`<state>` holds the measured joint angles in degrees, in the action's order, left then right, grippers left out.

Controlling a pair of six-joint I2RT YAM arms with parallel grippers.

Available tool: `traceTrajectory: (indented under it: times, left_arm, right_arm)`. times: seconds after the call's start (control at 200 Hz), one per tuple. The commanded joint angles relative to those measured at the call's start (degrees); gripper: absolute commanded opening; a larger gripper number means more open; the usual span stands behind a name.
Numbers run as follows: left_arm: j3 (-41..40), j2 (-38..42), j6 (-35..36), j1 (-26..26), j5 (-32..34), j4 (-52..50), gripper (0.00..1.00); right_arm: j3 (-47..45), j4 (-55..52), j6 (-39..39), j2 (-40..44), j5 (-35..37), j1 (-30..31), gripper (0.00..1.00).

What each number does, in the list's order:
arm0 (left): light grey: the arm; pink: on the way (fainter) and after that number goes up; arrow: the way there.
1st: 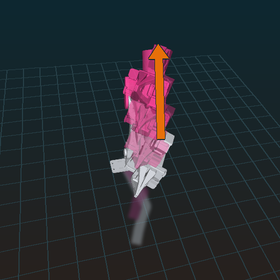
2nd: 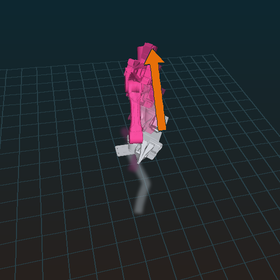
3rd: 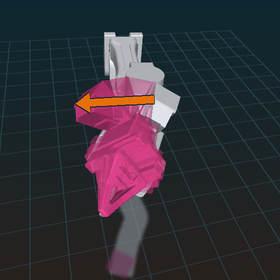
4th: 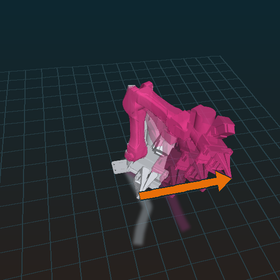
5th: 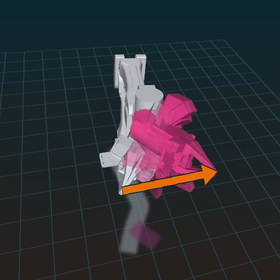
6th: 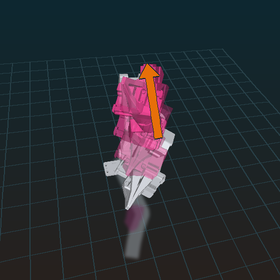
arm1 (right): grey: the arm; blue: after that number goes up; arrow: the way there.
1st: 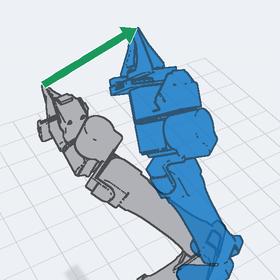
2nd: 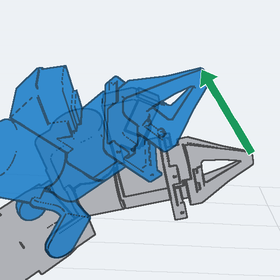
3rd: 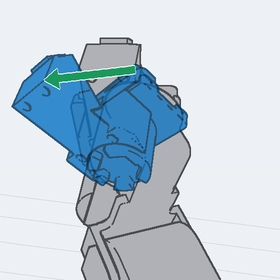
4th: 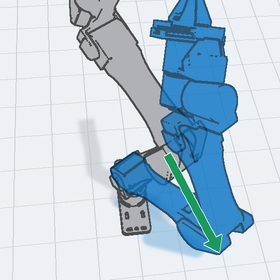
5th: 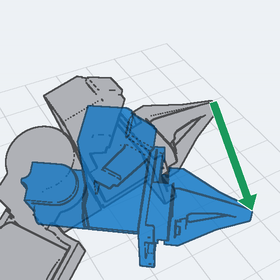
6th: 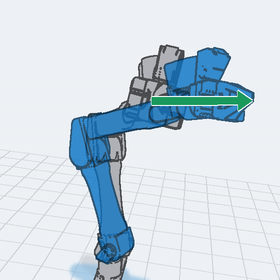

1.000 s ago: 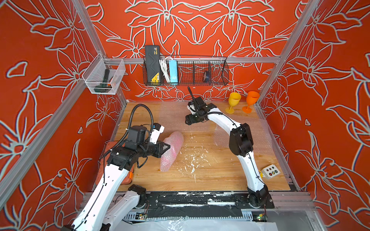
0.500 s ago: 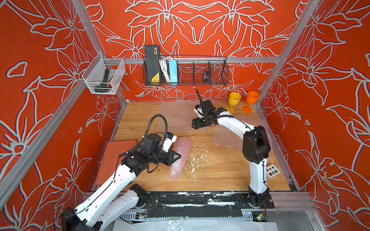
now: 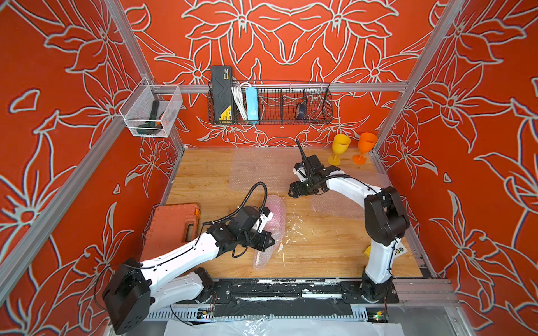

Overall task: Unpack wine glasses from bubble wrap
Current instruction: Place the bubble wrap at the center of the board.

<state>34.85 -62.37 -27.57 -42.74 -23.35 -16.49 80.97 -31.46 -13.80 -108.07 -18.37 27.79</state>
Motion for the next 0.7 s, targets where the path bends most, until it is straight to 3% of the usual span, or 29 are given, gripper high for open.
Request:
traceTrajectory:
  times: [0.0,0.195,0.295,0.375,0.53,0.696]
  left_arm:
    - [0.72,-1.01,-2.31,-0.77,0.43,6.29,0.05]
    - [0.67,-3.53,-5.47,-1.56,-1.08,12.09,0.08]
    - [2.01,-3.99,-4.86,-1.60,0.04,10.95,0.28]
    - [2.73,-2.76,-4.04,-1.56,2.31,8.94,0.33]
    - [4.11,0.68,-3.02,-1.56,9.39,4.30,0.56]
    - [5.84,6.16,-4.07,3.44,16.74,-1.98,0.60]
  right_arm:
    - [-2.66,1.68,-1.59,3.91,-2.29,0.25,0.83]
    - [-6.17,1.58,-2.13,5.42,-5.06,2.09,0.83]
    - [-7.83,1.50,-2.06,5.97,-4.76,2.92,0.83]
    - [-9.35,2.04,-2.19,7.00,-4.68,2.96,0.83]
    - [-9.87,1.09,-1.61,8.56,-4.00,3.06,0.83]
    - [-9.93,-0.34,-0.11,11.78,-1.20,3.17,0.83]
